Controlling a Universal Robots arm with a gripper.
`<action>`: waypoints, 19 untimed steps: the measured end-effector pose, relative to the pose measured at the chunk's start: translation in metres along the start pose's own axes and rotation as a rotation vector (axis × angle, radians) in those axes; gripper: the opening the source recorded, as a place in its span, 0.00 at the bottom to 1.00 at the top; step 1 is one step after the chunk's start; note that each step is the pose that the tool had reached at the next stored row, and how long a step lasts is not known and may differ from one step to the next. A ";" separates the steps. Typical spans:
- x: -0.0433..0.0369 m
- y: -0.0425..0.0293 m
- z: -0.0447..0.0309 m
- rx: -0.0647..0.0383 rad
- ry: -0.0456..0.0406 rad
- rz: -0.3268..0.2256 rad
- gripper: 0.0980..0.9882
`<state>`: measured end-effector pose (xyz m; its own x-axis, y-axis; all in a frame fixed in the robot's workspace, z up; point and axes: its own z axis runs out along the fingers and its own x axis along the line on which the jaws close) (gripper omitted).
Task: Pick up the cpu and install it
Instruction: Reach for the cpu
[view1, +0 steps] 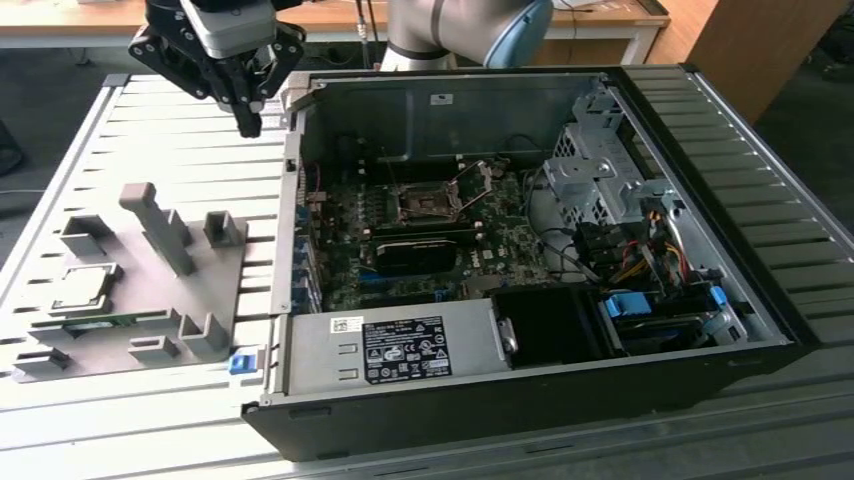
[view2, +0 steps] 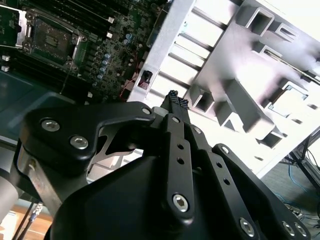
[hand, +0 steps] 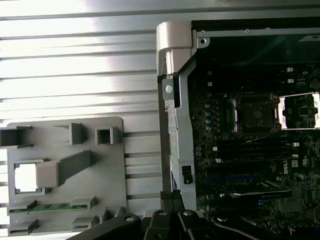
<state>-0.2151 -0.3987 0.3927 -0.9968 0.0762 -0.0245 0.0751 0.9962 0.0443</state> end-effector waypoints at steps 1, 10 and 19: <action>0.0009 -0.0001 0.0000 0.000 0.0000 0.000 0.01; 0.0096 -0.0007 -0.0002 0.000 0.0000 0.000 0.01; 0.0201 -0.0015 -0.0004 0.000 0.0000 0.000 0.01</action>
<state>-0.2352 -0.3987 0.3926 -0.9968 0.0762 -0.0244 0.0751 0.9962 0.0443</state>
